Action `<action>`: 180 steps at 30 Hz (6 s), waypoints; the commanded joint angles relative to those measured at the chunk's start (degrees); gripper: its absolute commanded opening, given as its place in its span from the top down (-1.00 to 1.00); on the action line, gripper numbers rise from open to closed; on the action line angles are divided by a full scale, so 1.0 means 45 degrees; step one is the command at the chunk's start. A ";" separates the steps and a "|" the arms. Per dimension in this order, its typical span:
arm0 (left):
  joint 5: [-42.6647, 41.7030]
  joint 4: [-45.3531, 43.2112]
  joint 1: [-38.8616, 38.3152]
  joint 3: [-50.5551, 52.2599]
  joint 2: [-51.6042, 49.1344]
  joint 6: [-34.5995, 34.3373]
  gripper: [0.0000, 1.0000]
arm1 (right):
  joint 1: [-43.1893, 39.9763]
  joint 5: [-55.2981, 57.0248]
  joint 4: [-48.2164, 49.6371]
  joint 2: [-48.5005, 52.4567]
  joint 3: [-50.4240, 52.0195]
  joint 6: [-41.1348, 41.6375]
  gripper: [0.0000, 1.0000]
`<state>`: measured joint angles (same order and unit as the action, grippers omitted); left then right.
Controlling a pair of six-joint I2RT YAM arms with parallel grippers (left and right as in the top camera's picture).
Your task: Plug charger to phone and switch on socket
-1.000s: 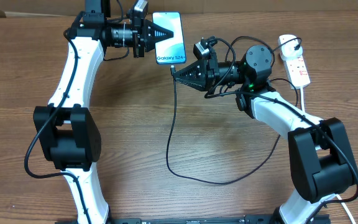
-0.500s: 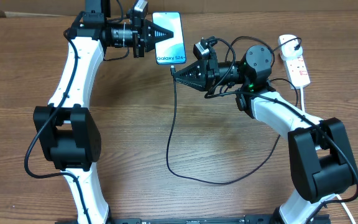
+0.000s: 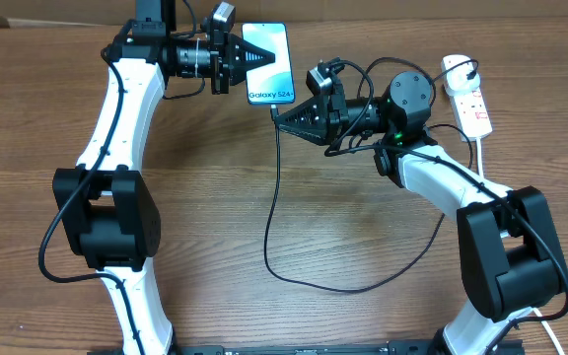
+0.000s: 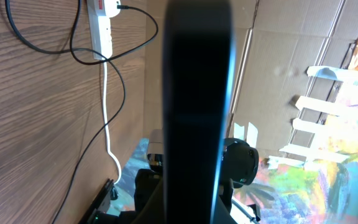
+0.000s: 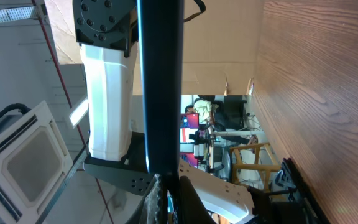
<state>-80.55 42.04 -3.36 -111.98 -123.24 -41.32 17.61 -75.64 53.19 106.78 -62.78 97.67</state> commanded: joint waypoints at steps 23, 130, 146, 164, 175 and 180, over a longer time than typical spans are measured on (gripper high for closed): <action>-0.0559 0.0423 0.0049 -0.0126 -0.0005 0.0884 0.92 | -0.0010 0.0223 0.0010 -0.0034 -0.0155 0.0253 0.93; -0.0253 0.0423 0.0049 -0.0126 -0.0005 0.0491 0.92 | 0.0039 -0.0015 0.0155 -0.0034 -0.0160 0.0729 0.92; -0.0364 0.0529 0.0000 -0.0126 -0.0005 0.0427 0.92 | 0.0097 0.0194 0.0092 -0.0034 -0.0160 0.0729 0.93; -0.0695 0.0622 -0.0015 -0.0126 -0.0005 0.0471 0.92 | 0.0097 0.0330 0.0044 -0.0034 -0.0160 0.0733 0.93; -0.0787 0.0665 -0.0015 -0.0126 -0.0005 0.0481 0.92 | 0.0097 0.0423 -0.0049 -0.0034 -0.0160 0.0729 0.93; -0.0787 0.0665 -0.0015 -0.0126 -0.0005 0.0529 0.92 | 0.0097 0.0427 -0.0044 -0.0034 -0.0160 0.0729 0.93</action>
<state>-80.60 45.04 -3.03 -111.98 -123.24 -39.00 18.04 -74.91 52.93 106.78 -62.78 100.55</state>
